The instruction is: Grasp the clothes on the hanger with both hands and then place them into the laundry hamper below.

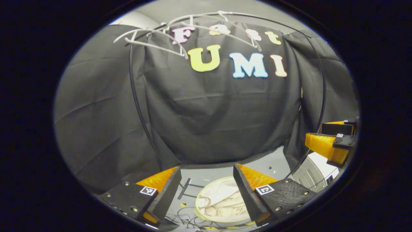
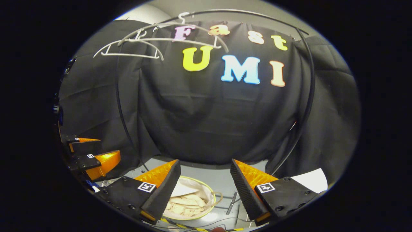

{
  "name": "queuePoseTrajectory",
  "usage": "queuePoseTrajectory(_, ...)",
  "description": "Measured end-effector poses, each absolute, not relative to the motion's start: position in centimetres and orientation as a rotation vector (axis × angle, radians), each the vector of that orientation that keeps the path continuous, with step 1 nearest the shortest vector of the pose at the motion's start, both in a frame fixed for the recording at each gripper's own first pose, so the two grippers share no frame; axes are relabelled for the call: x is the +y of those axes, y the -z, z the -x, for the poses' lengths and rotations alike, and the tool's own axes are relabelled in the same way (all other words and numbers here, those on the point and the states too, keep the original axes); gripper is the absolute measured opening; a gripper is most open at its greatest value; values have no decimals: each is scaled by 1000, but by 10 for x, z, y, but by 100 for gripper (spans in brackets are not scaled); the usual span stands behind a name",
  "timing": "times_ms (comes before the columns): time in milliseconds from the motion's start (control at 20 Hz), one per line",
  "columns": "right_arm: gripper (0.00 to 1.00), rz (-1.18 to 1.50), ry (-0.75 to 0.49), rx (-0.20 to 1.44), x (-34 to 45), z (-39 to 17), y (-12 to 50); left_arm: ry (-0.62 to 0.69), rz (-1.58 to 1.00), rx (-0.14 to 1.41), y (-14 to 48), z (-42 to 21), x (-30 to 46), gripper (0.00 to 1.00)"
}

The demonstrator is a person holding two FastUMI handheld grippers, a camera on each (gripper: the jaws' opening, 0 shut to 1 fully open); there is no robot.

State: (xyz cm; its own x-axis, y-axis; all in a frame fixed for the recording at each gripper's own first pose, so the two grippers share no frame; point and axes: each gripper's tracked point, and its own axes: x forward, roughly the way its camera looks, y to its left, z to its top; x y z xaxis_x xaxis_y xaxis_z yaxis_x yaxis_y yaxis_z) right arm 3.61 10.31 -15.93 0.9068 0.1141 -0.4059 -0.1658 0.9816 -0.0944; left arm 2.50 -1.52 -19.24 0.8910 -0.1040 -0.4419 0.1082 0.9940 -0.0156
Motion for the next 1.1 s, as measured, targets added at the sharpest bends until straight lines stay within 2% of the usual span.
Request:
queuePoseTrajectory(450,98,56,-75,209,45,11,51,103,22,209,41,23,2,95)
queuePoseTrajectory(1100,98,78,20,27,-15,71,-7,81,-7,31,-34,84,15,95)
